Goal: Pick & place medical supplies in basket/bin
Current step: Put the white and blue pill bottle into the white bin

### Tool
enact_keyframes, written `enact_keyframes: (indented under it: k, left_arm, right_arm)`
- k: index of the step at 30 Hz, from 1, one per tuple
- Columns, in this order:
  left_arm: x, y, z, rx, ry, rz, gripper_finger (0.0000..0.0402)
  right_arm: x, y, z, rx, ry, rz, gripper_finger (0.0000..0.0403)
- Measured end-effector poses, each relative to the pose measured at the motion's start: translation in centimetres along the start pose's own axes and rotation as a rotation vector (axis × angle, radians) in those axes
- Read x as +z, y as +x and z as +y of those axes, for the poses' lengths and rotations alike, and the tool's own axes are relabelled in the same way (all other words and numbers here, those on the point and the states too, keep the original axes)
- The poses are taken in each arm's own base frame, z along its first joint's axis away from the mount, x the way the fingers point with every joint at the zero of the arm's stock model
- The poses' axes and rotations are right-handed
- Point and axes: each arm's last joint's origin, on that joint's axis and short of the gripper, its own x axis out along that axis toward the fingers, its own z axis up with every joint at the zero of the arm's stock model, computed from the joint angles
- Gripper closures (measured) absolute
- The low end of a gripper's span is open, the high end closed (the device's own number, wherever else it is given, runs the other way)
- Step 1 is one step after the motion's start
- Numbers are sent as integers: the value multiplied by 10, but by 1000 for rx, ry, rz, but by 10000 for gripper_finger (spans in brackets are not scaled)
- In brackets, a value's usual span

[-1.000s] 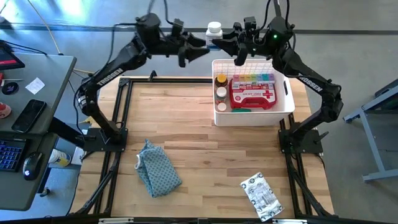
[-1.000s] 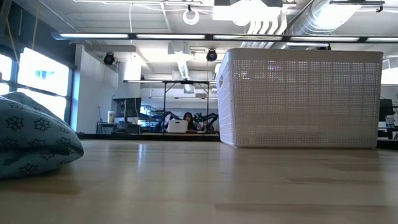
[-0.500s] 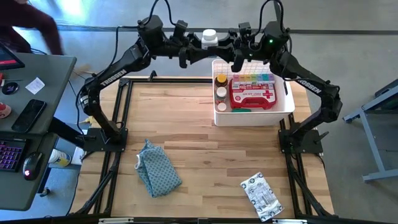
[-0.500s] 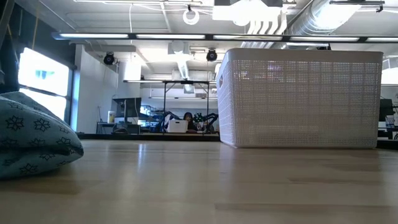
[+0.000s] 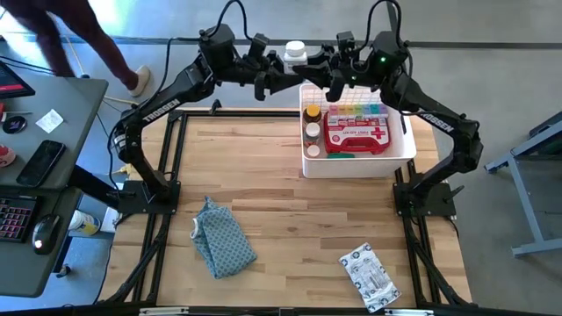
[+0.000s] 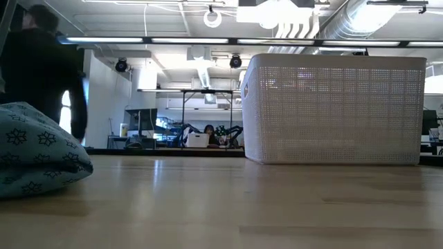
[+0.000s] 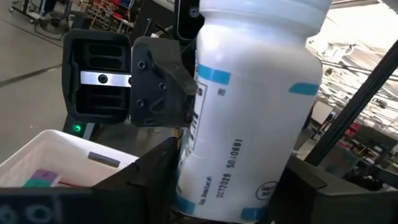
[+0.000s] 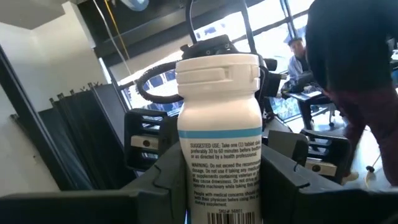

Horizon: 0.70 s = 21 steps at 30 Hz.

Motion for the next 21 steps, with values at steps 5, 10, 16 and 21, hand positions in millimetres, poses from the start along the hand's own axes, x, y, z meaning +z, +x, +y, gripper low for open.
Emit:
enact_keyframes:
  k: [5,10,16,21]
  left_arm:
    - [0,0,1,12,-7,1,192]
    - [-1,0,1,12,-17,4,202]
    - [-2,0,1,17,-38,21,204]
    - [-9,-1,3,4,-73,90,207]
  right_arm:
    - [-2,2,3,7,4,4,270]
    - [-5,4,6,4,15,20,269]
    - [-6,3,5,2,21,35,240]
    - [-7,3,5,2,20,40,196]
